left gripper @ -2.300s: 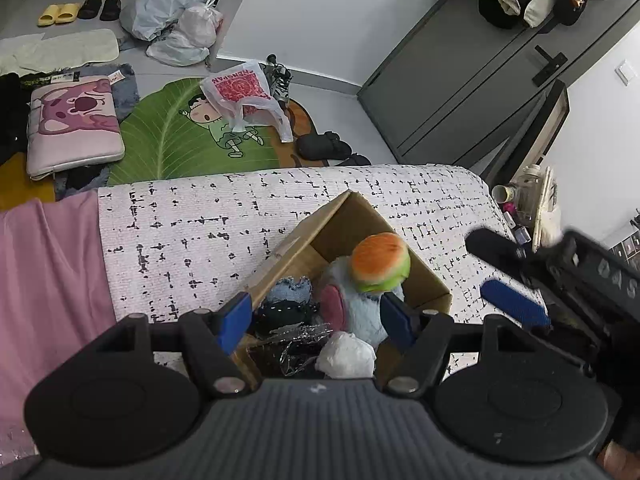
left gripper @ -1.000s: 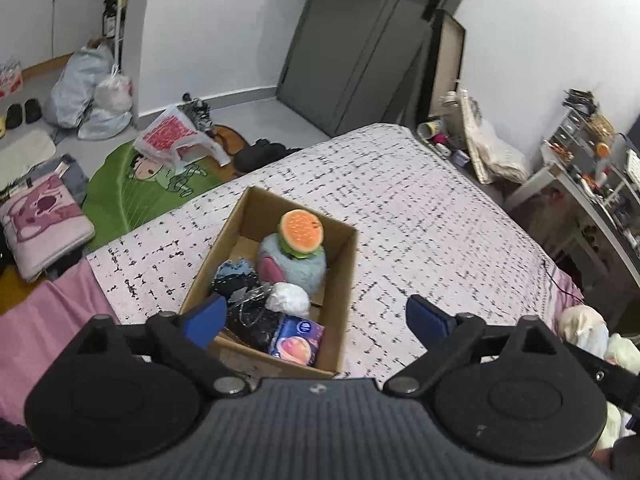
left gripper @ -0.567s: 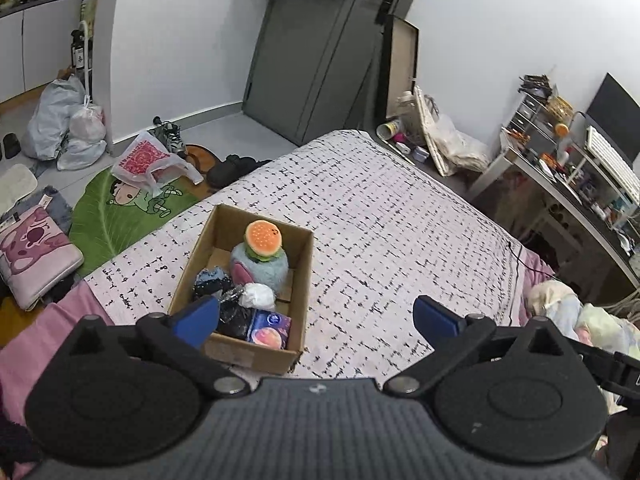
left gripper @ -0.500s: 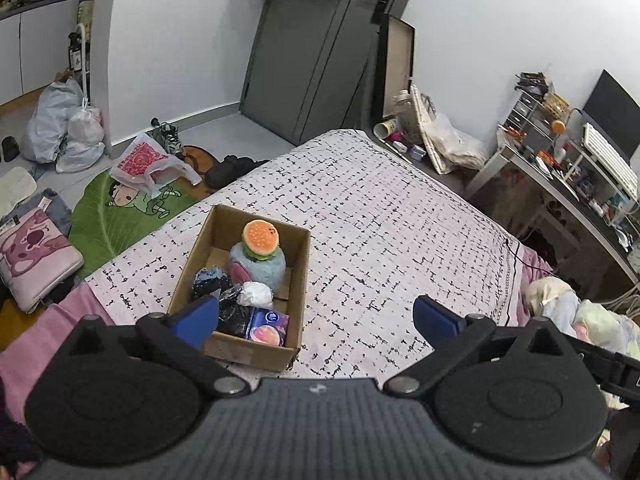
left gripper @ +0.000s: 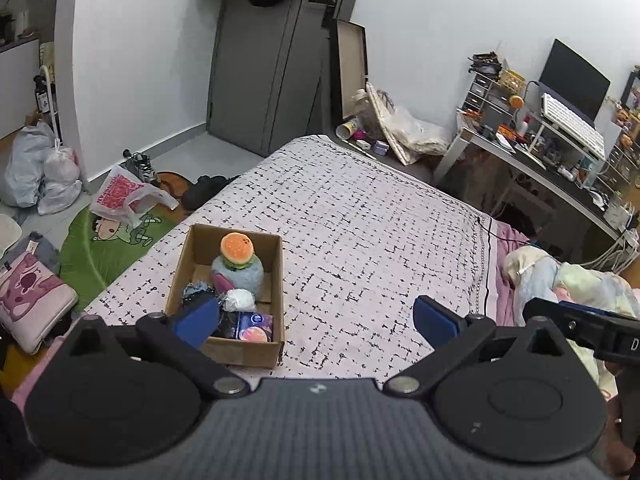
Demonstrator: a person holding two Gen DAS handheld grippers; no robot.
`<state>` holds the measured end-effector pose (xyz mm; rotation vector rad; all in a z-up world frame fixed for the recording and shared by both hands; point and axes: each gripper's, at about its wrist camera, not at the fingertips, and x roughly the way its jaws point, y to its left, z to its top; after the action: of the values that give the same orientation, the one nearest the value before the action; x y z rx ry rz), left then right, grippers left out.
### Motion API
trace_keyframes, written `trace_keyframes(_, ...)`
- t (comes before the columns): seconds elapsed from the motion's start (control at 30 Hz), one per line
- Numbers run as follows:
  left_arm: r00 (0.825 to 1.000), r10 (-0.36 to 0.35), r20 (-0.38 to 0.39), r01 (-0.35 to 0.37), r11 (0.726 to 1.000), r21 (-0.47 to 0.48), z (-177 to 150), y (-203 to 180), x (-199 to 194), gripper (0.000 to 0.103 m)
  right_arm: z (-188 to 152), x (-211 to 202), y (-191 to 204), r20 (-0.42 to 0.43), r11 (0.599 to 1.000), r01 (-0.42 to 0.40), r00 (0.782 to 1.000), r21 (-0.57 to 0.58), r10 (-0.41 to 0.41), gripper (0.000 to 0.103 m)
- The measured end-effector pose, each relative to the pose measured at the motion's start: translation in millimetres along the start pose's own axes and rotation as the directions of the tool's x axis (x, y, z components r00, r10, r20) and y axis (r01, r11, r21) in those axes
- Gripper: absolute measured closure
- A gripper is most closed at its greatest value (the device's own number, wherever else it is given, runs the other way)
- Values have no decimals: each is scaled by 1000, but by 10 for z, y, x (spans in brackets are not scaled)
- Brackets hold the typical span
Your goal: Organize soft objects
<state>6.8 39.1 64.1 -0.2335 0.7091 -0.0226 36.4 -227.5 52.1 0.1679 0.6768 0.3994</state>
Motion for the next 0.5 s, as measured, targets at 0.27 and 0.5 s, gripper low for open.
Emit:
trace_keyframes(0.27, 999, 25, -23, -24, 1000, 8, -134, 30, 31, 1, -160, 1, -59, -20, 1000, 15, 1000, 13, -14, 0)
trace_keyframes(0.5, 997, 67, -36, -66, 998, 13, -183, 110, 40, 1, -290, 72, 25, -59, 1000, -15, 998, -4, 15, 0)
